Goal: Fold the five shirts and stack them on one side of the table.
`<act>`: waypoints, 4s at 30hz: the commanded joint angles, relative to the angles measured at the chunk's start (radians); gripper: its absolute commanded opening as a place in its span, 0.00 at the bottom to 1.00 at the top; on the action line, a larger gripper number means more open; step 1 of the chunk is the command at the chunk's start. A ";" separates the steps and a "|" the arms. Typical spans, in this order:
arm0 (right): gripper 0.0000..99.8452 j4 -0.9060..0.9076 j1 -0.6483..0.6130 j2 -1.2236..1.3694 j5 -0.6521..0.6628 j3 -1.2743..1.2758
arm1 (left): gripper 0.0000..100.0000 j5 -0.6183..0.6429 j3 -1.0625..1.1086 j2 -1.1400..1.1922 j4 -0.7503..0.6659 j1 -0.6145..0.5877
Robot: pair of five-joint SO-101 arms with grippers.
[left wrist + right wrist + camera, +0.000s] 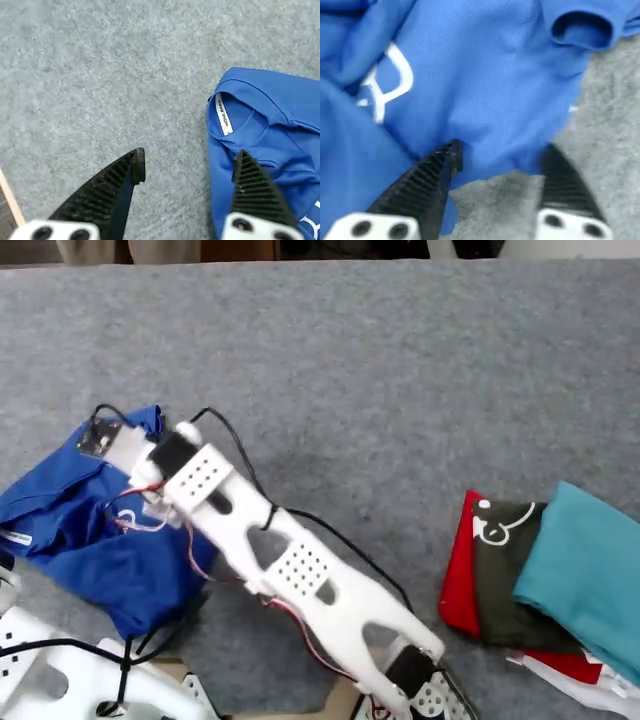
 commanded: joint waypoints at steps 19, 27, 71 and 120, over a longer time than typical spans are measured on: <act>0.01 0.051 0.573 -0.108 -0.003 -0.099 | 0.27 0.114 0.087 0.012 0.023 0.509; 0.01 0.051 0.625 -0.108 -0.006 -0.005 | 0.27 0.270 0.110 0.056 -0.081 0.896; 0.01 -0.023 0.651 0.047 -0.002 -0.107 | 0.02 0.396 -0.548 1.010 0.157 1.007; 0.01 -0.025 0.651 0.051 -0.002 -0.107 | 0.02 0.002 -0.997 1.357 0.557 0.681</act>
